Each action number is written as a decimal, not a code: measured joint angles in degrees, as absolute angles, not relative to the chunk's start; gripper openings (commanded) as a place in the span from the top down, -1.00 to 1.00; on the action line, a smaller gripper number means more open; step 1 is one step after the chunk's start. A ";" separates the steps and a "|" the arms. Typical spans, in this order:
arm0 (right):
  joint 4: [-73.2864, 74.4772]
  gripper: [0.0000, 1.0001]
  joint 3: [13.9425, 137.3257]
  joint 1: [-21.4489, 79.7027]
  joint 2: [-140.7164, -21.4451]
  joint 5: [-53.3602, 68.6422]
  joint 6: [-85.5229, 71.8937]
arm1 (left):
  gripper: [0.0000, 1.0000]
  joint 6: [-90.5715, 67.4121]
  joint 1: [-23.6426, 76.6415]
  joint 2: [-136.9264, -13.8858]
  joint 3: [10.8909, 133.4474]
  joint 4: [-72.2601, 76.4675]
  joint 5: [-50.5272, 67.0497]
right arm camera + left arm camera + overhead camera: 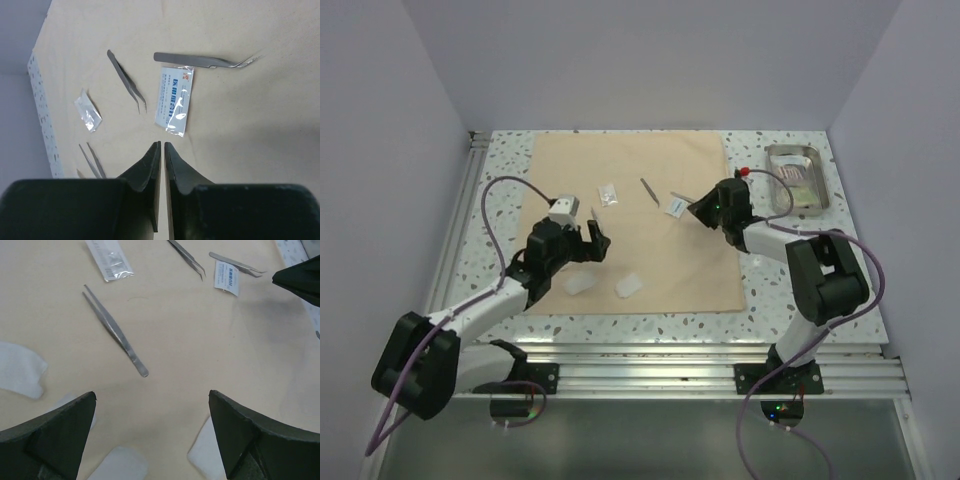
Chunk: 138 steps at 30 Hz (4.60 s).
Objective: Prepare the surgical pack
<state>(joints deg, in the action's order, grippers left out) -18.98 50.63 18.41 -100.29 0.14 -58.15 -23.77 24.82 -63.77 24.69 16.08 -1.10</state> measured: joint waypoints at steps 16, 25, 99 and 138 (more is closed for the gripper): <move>-7.55 0.36 59.40 17.93 -102.96 6.39 -48.73 | -0.41 -25.47 28.53 -103.61 68.10 10.68 17.67; -7.29 0.36 61.93 17.89 -109.65 6.70 -49.58 | 0.04 -31.79 28.71 -118.19 80.40 10.55 28.03; -11.84 1.00 60.55 -9.91 -97.78 6.28 -56.99 | 0.49 -29.26 27.77 -103.88 76.44 3.81 8.10; -12.60 0.14 58.43 -14.46 -98.06 1.34 -58.02 | -0.15 -26.15 13.74 -120.07 79.66 4.67 3.40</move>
<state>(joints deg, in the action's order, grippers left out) -12.60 58.43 -14.46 -98.06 1.34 -58.02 -26.15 13.74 -120.07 79.66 4.67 3.40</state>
